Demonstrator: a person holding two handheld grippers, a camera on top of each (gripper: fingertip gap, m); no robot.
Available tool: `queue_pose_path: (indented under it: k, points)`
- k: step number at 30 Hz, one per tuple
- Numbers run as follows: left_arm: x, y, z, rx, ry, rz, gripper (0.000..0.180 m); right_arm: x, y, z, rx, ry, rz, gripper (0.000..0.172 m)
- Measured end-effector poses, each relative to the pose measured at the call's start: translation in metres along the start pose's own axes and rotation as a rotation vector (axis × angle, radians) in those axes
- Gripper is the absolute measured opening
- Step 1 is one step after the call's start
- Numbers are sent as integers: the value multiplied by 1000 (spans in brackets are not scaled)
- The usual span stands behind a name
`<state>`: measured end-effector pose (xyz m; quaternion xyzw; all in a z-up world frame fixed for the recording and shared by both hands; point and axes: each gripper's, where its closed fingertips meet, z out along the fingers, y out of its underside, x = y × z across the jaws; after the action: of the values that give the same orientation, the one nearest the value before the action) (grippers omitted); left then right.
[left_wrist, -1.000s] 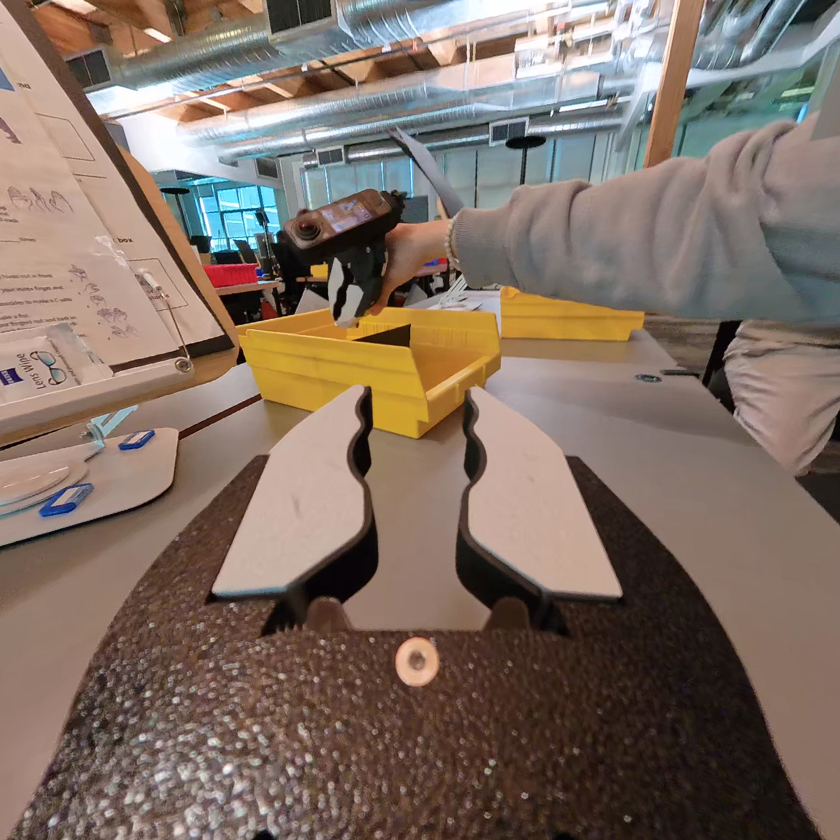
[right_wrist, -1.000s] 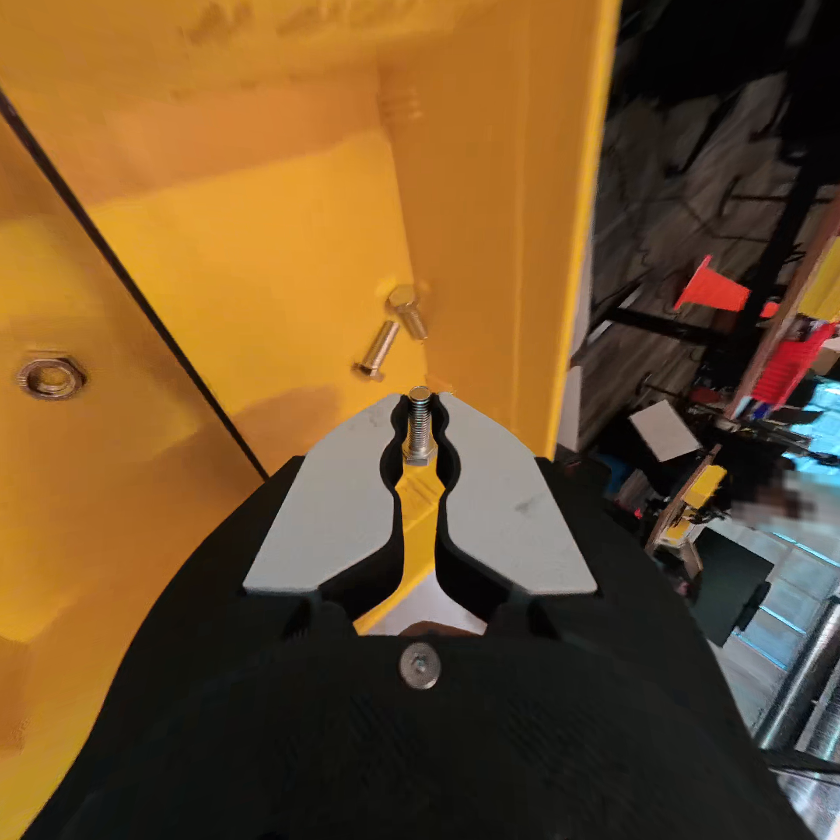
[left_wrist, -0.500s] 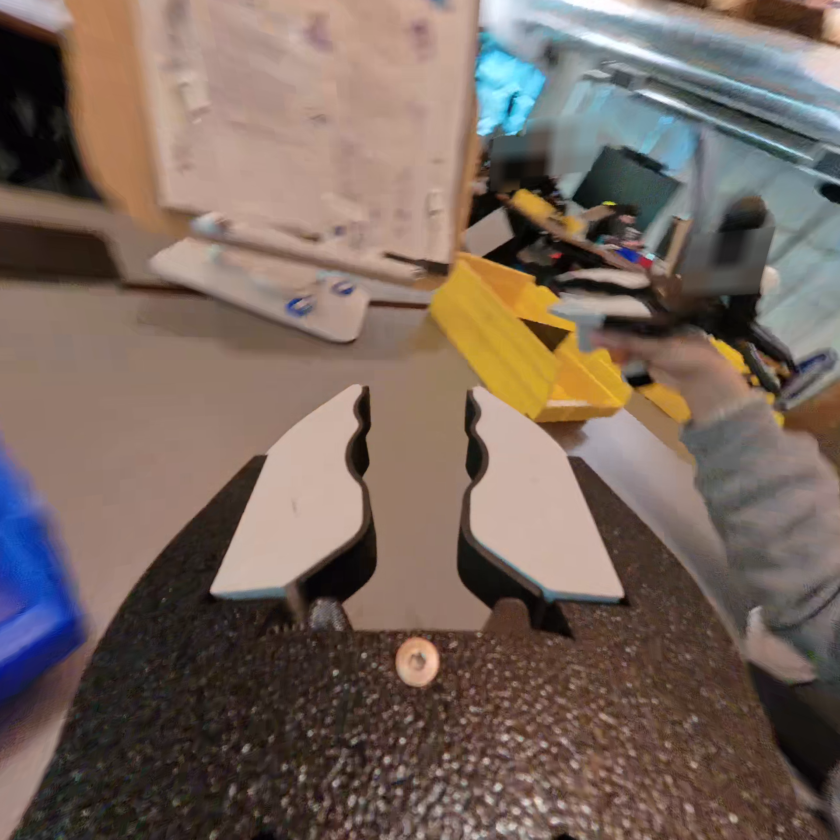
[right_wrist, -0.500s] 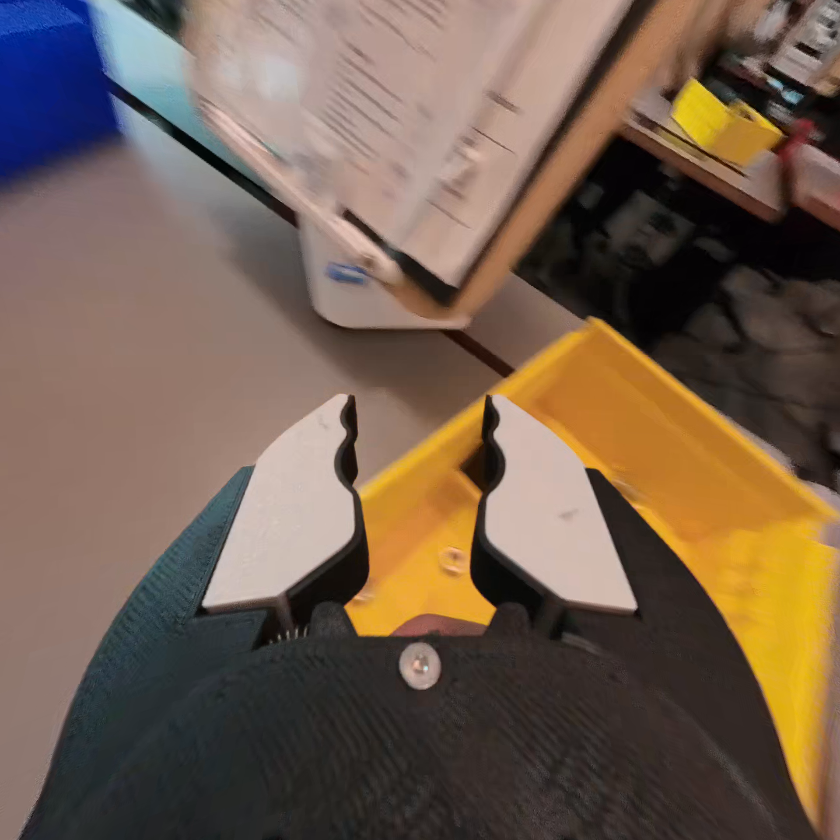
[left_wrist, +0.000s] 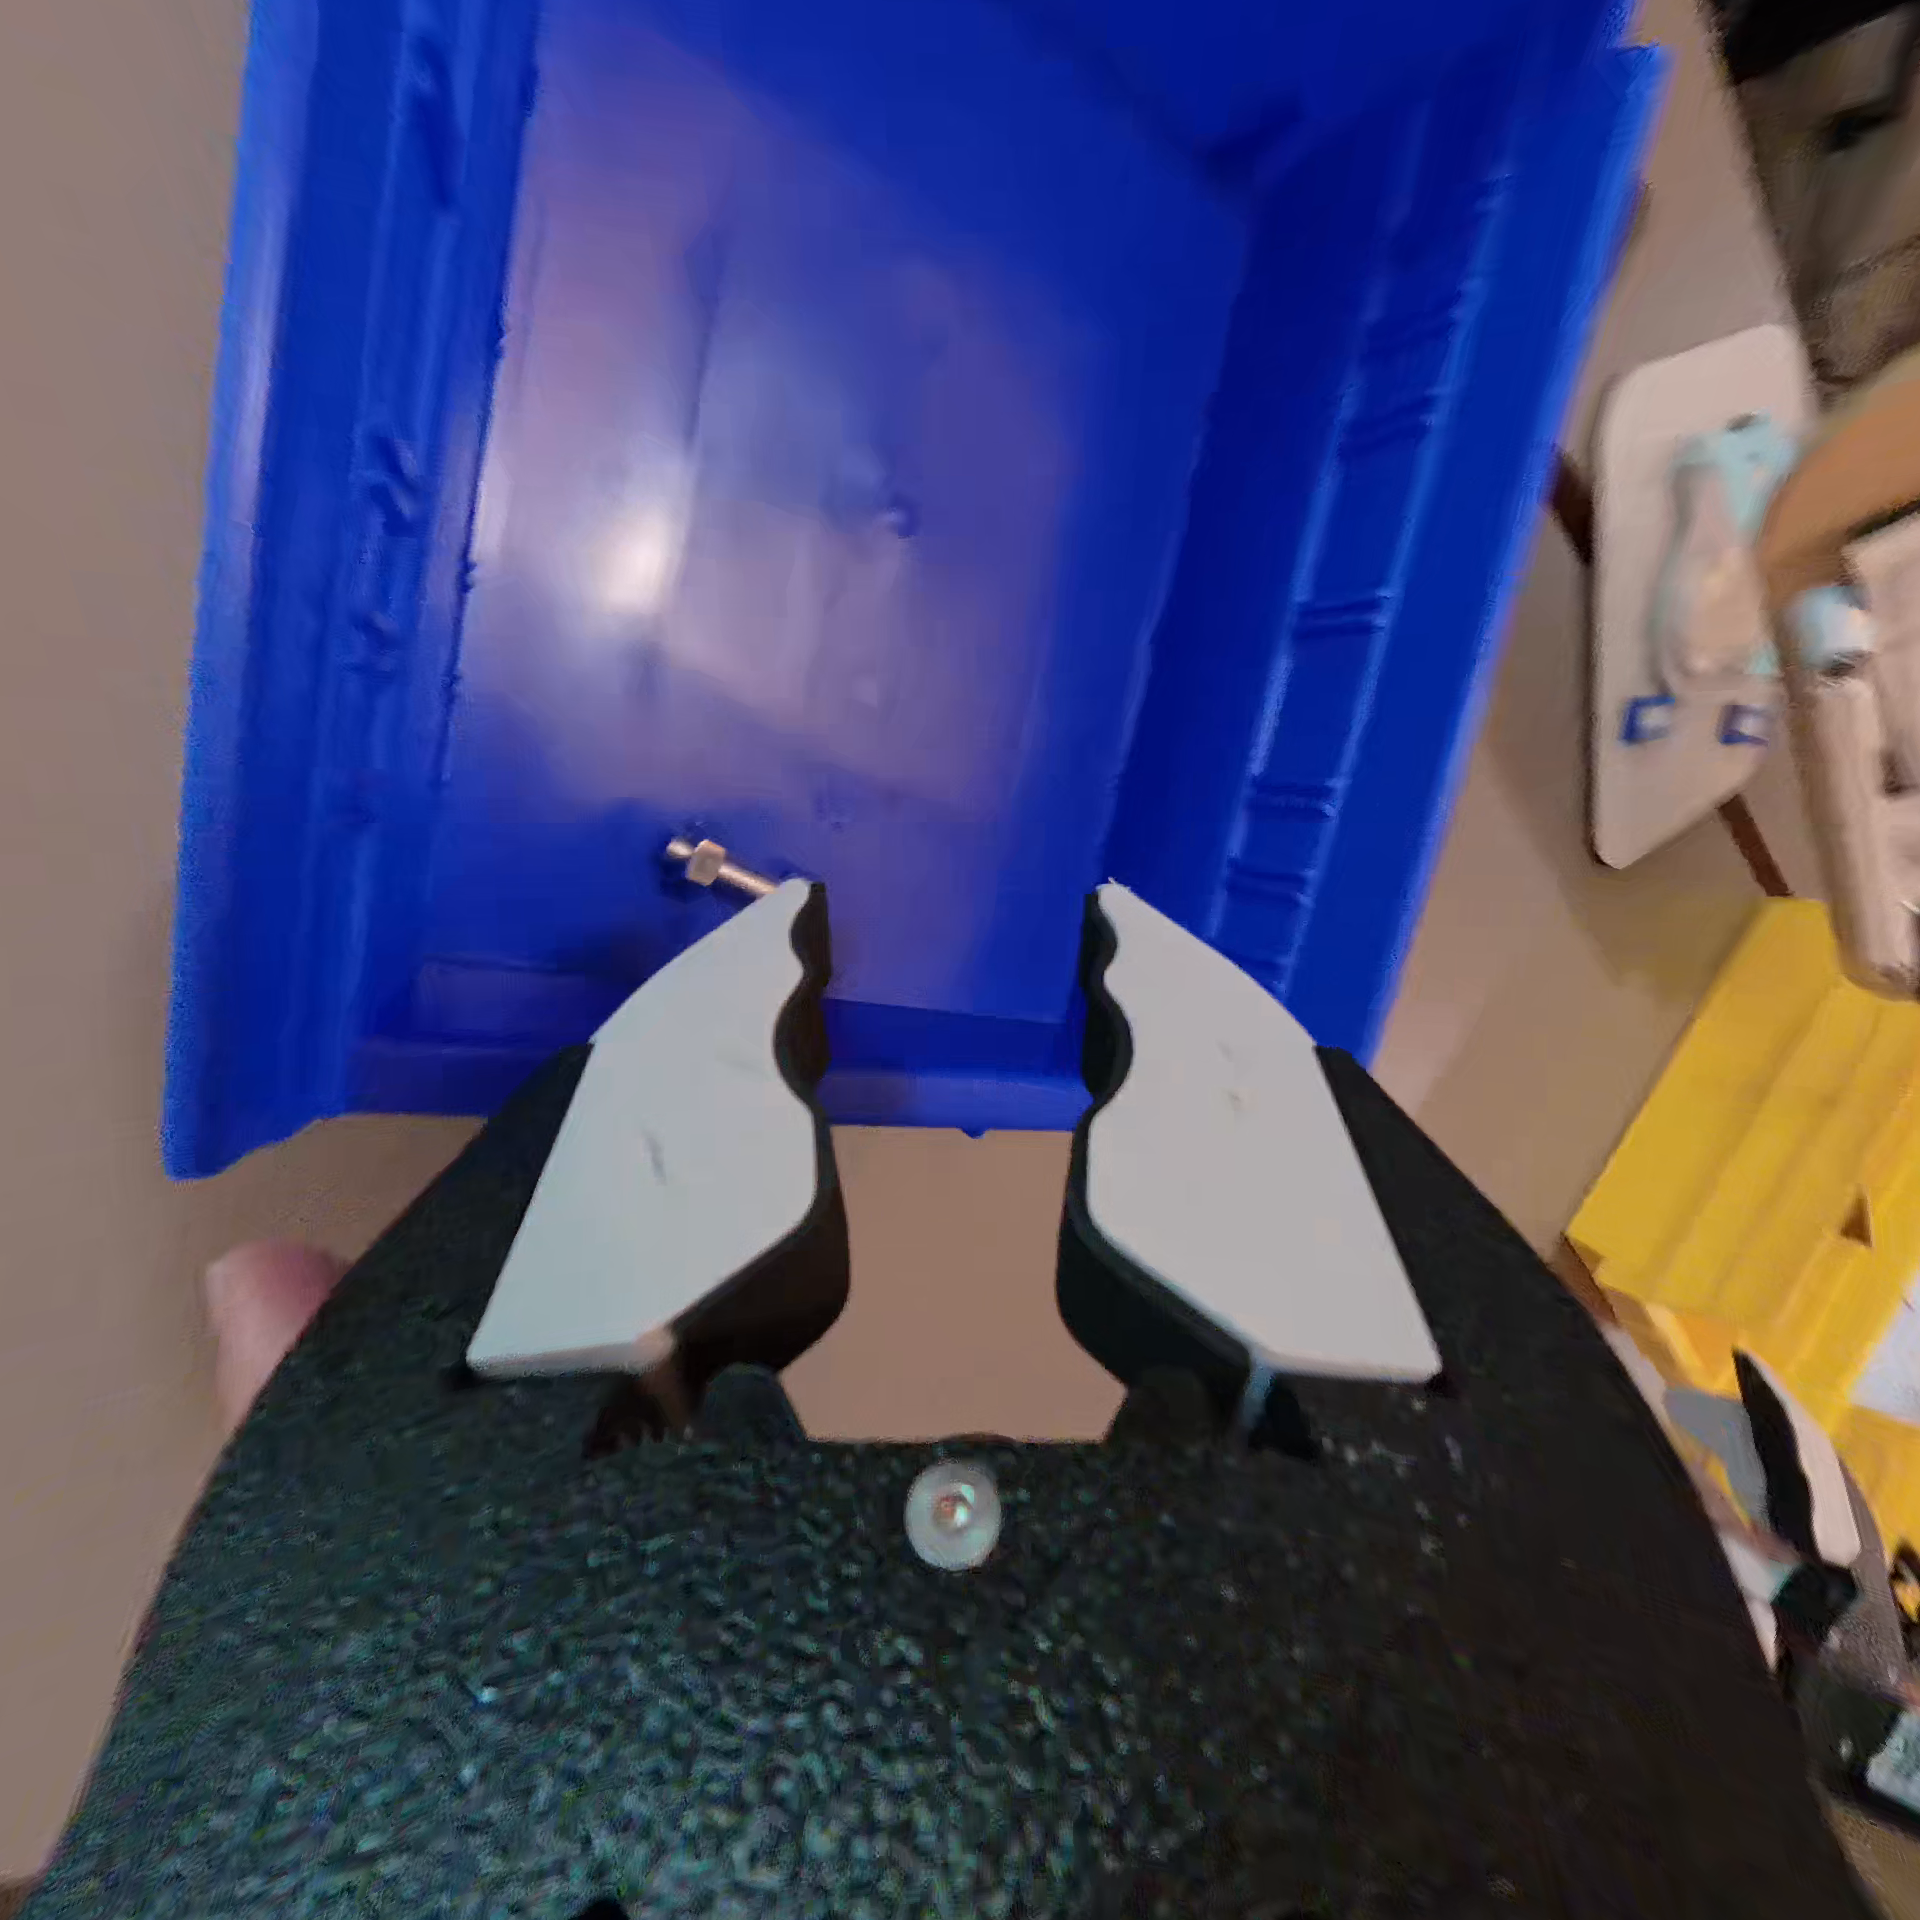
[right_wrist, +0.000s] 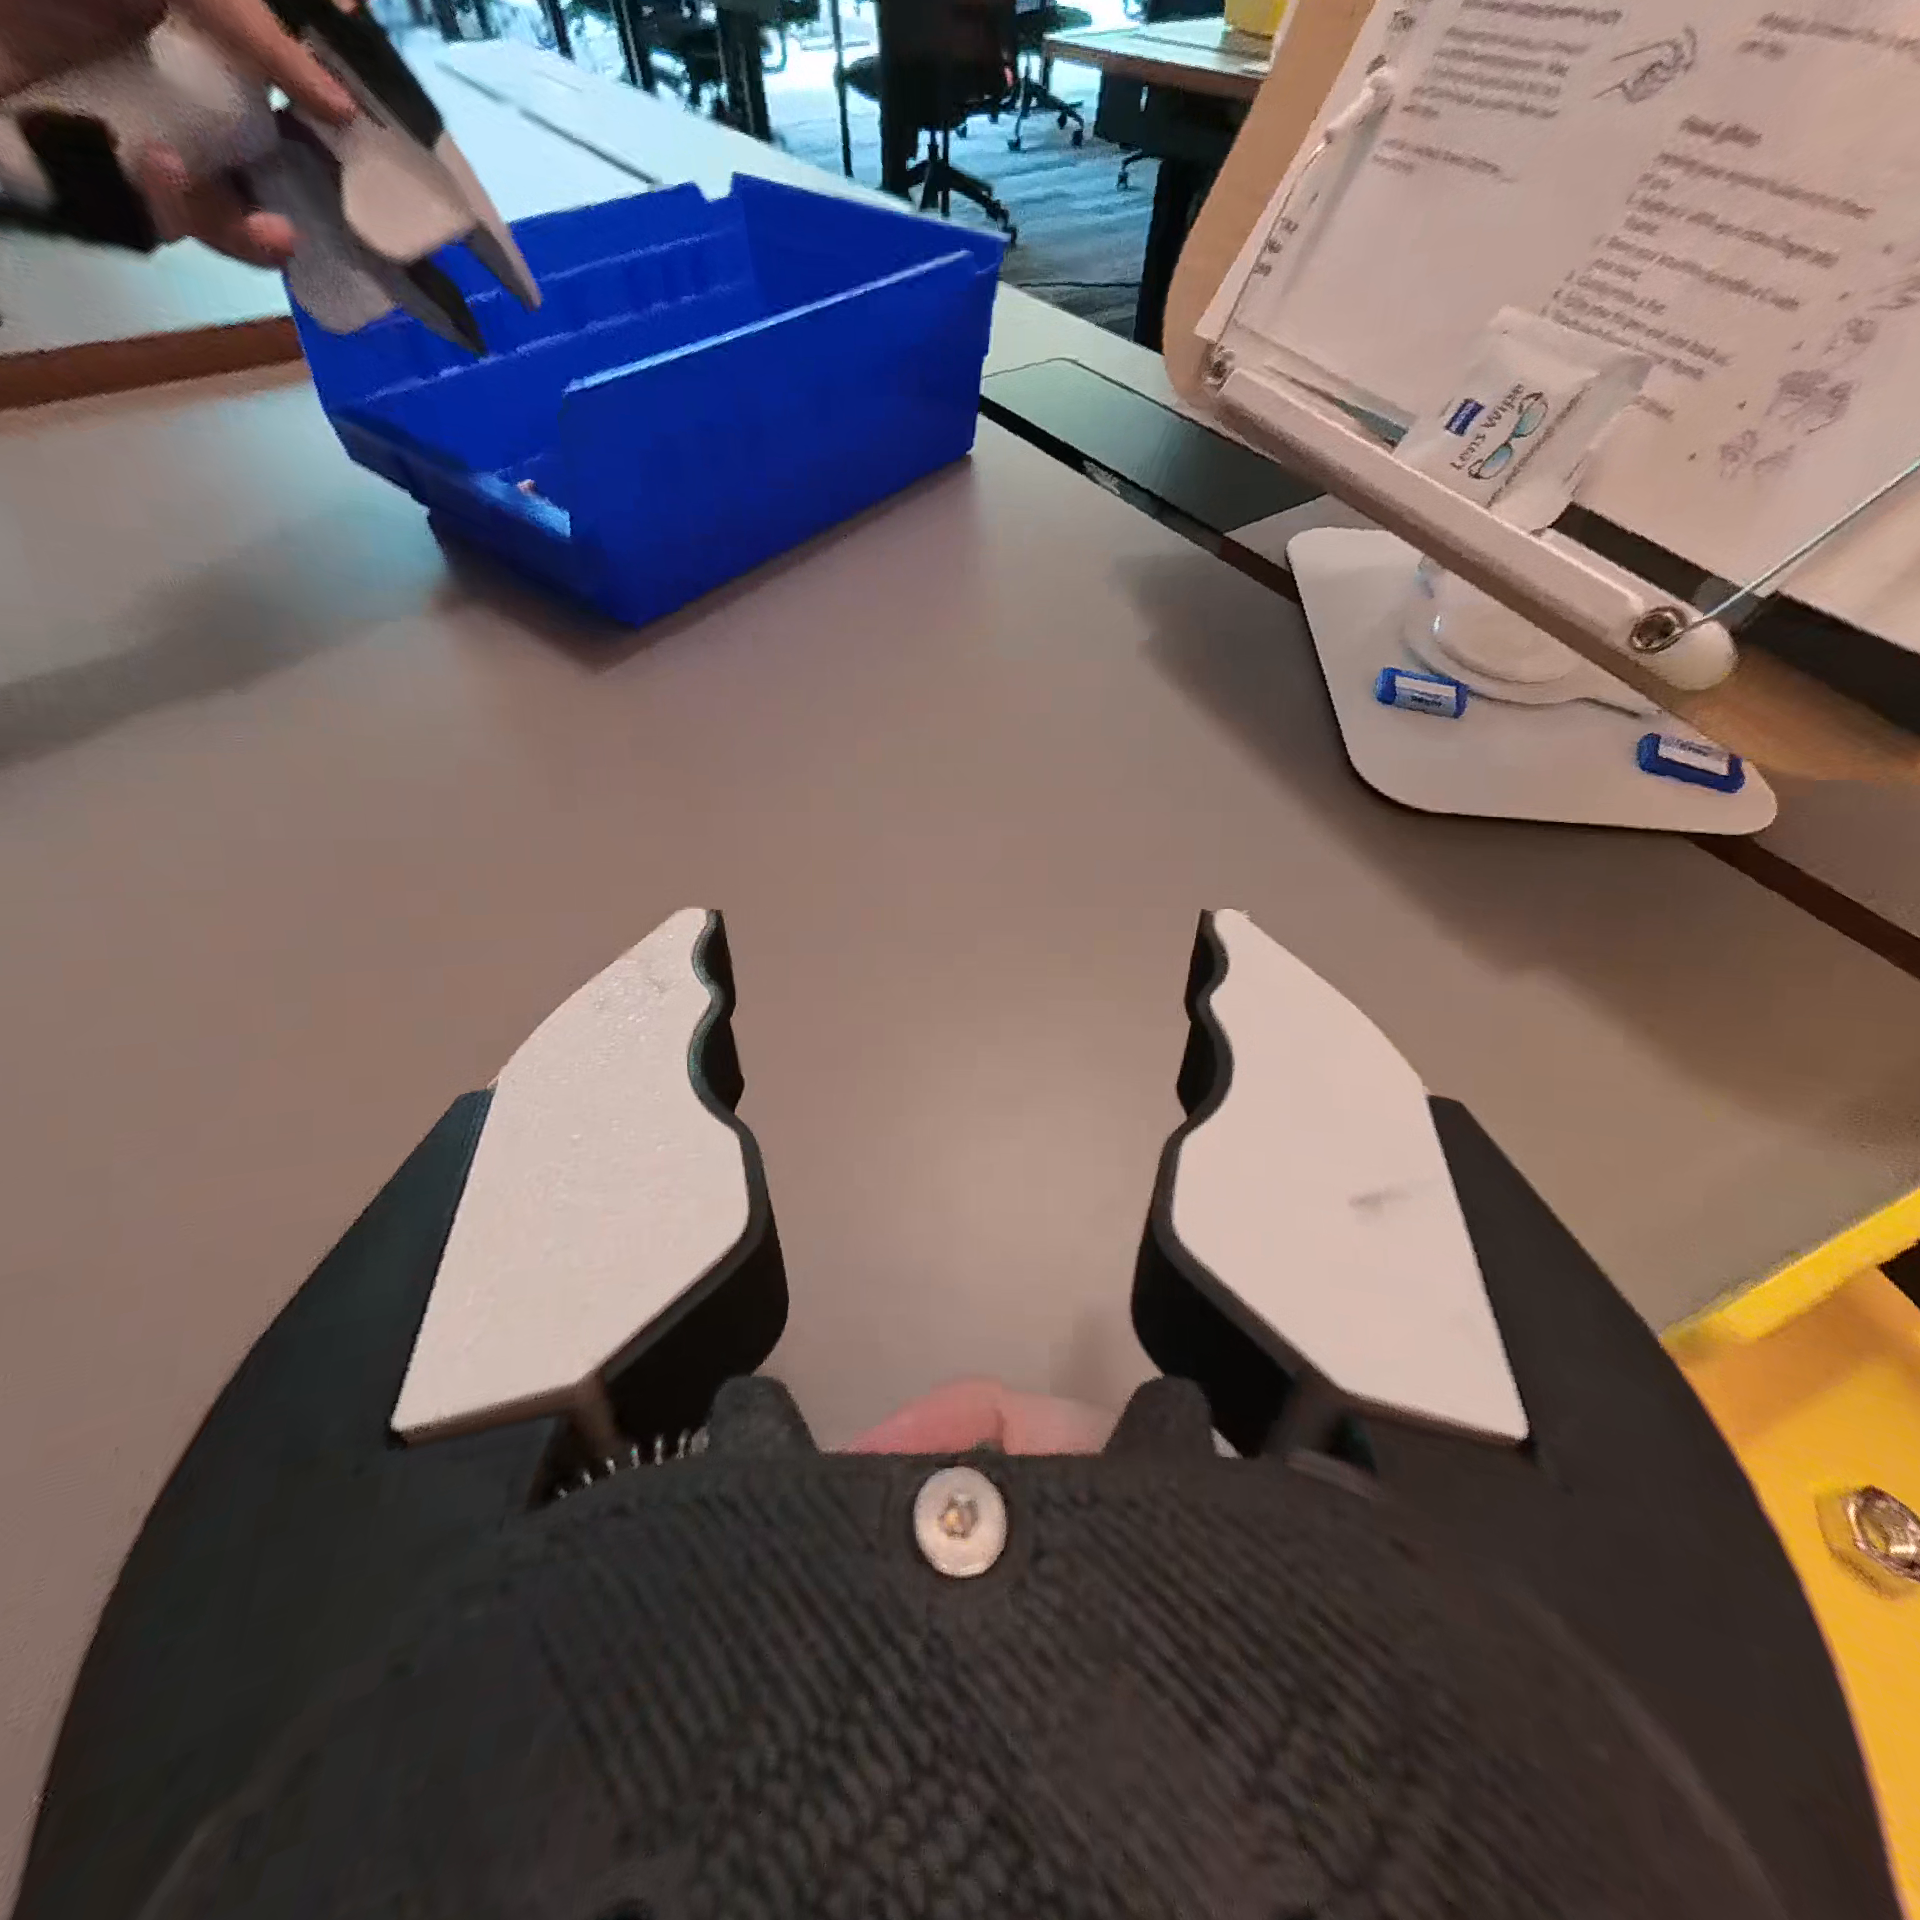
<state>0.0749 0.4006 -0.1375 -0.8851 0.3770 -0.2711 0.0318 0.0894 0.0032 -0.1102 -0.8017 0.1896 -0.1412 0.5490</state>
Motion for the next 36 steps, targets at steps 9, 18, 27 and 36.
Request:
queue_pose_path:
  k: [9, 18, 27, 36]
  points:
    - [-20, 21, 37, -117, -184, -343, 42, 18, 3, -15, 7, 68, -49, 88]
    - [-36, 21, 44, -141, -380, -421, 34, 20, 5, -15, 20, 43, -23, 86]
    - [-51, 21, 52, -173, -543, -431, 17, 20, 6, -14, -3, 59, -60, 87]
    - [-55, 22, 53, -223, -583, -454, 8, 16, 8, -11, -22, 44, -70, 87]
